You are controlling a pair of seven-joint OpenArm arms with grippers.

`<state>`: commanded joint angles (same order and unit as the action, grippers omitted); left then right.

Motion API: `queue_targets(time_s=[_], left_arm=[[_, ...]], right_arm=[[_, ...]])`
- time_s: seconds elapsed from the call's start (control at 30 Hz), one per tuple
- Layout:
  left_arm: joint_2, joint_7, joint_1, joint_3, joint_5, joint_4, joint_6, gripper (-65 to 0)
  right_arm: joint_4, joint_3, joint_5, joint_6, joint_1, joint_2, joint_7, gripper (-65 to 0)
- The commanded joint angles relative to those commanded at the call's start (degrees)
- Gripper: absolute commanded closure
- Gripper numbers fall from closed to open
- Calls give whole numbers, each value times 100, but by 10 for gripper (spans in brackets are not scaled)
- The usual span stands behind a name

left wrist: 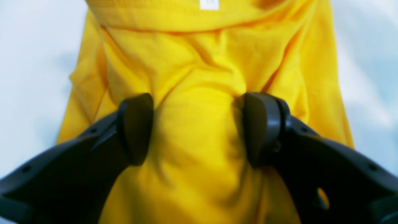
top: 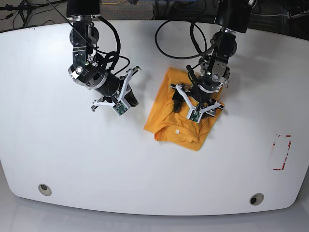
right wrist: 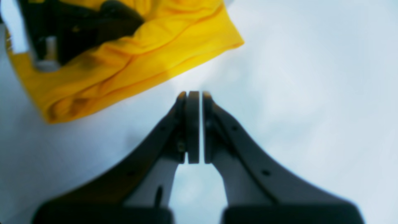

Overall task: Fold the T-shirt properly
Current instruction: 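Carry the folded yellow shirt with the left gripper to the table edge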

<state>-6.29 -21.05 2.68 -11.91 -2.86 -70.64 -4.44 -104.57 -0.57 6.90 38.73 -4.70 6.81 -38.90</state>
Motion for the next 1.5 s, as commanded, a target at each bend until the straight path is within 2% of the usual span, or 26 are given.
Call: queue_targets(time_s=[0.13, 0.2, 0.5, 0.73, 0.8, 1.0, 1.17, 1.3, 1.5], left_arm=[[-334, 9, 0, 299, 9, 158, -26, -422], [-545, 9, -9, 431, 18, 141, -141, -422], [-1538, 0, -360, 1486, 18, 176, -1134, -422], [-2224, 0, -791, 2171, 0, 176, -1785, -422], [-2382, 0, -958, 2330, 9, 176, -1899, -421], [-2558, 9, -1248, 2910, 9, 185, -1960, -421], [-2760, 18, -1231, 2989, 18, 299, -1960, -421], [-2910, 35, -1222, 3007, 18, 369, -1960, -421], [-3068, 35, -1222, 3481, 18, 369, -1960, -424]], right_arm=[[-132, 0, 0, 0, -35, 9, -9, -16], [-202, 0, 0, 0, -53, 9, -9, -16], [-211, 0, -18, 0, -70, 9, -18, -16], [-202, 18, -26, 0, -185, -26, 9, -16], [-202, 18, -26, 0, -229, -26, 18, -16], [-220, 18, -35, 0, -387, -26, 44, -14], [-229, 18, -26, 0, -536, -26, 62, -14], [-211, 26, -26, 0, -703, -35, 352, -14], [-185, 26, -44, -53, -897, -26, 712, -14]])
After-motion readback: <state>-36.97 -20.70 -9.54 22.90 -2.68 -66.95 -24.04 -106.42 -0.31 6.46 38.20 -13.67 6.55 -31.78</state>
